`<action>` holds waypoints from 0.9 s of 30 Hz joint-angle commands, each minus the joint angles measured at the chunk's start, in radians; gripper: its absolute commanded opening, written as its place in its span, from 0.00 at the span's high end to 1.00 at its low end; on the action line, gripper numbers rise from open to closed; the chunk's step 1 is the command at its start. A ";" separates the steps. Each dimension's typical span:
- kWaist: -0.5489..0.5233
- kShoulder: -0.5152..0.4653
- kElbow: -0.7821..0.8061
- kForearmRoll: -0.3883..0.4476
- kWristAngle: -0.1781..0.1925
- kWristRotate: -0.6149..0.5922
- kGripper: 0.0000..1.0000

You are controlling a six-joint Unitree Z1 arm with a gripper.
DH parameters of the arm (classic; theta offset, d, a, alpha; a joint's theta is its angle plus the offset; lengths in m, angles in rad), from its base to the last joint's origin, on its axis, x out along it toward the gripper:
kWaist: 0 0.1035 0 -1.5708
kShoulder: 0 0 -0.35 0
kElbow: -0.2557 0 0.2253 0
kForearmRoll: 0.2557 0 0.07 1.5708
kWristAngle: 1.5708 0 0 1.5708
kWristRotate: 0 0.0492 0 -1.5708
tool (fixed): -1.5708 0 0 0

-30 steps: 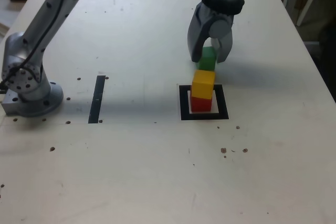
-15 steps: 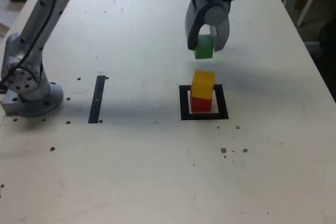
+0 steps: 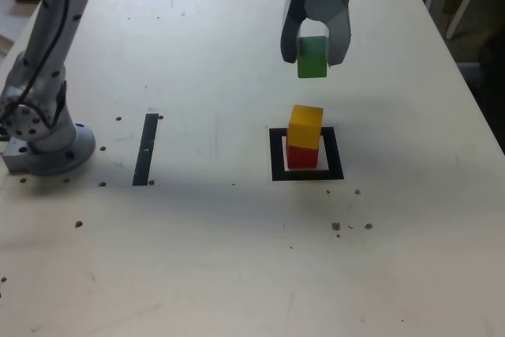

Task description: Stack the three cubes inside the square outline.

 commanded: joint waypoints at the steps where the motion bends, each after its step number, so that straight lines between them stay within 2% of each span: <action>1: -0.022 -0.021 0.007 0.020 -0.006 0.000 0.68; 15: -0.153 -0.045 0.063 0.022 -0.043 -0.048 0.68; 27: -0.185 -0.028 0.076 0.016 -0.045 -0.075 0.68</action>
